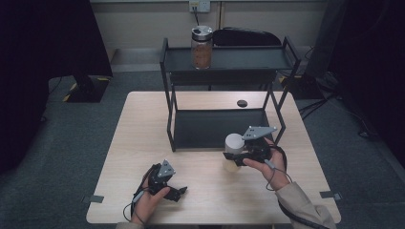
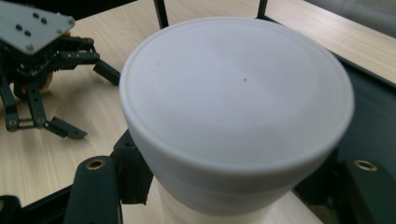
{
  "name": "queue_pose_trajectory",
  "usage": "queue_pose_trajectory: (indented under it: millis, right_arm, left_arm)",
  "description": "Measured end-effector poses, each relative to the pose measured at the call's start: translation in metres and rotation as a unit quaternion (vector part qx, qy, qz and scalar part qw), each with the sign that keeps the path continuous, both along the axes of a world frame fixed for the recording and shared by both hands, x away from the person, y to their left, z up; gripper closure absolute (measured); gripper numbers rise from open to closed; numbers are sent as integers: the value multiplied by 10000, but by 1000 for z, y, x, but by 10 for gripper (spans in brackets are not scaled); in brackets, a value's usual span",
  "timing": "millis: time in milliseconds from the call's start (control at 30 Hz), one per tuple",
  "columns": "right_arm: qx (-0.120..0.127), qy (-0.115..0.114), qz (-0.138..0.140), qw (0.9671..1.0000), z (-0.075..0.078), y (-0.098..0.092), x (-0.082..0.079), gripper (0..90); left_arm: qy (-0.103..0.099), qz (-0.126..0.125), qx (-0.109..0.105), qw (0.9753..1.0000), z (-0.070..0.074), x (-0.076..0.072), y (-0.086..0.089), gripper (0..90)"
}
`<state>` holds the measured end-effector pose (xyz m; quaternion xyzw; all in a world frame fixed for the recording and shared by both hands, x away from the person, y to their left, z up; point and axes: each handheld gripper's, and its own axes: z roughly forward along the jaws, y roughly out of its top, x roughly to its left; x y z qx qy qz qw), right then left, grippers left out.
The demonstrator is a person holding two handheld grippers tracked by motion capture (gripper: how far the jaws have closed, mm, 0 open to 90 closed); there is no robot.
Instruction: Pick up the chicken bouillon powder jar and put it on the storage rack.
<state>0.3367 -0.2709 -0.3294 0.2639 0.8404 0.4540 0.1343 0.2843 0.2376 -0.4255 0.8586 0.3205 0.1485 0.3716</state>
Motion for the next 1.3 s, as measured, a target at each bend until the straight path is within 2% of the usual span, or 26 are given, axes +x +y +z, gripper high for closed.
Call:
queue_pose_trajectory:
  millis: [300,467,867,1133,1300]
  right_arm:
    - [-31,-25,-66,10000,26,1,12,349]
    - [109,-32,-112,9999,40,1,18,350]
    - [105,-98,-123,9998,79,9,29,350]
    - [65,-175,-192,9996,113,6,33,350]
    - [128,-194,-267,9994,132,1,33,350]
  left_arm:
    - [-1,3,-2,10000,0,0,0,0]
    - [-2,3,-3,10000,0,0,0,0]
    - [-2,2,-2,10000,0,0,0,0]
    - [-3,-1,-4,10000,0,0,0,0]
    - [1,-3,0,10000,0,0,0,0]
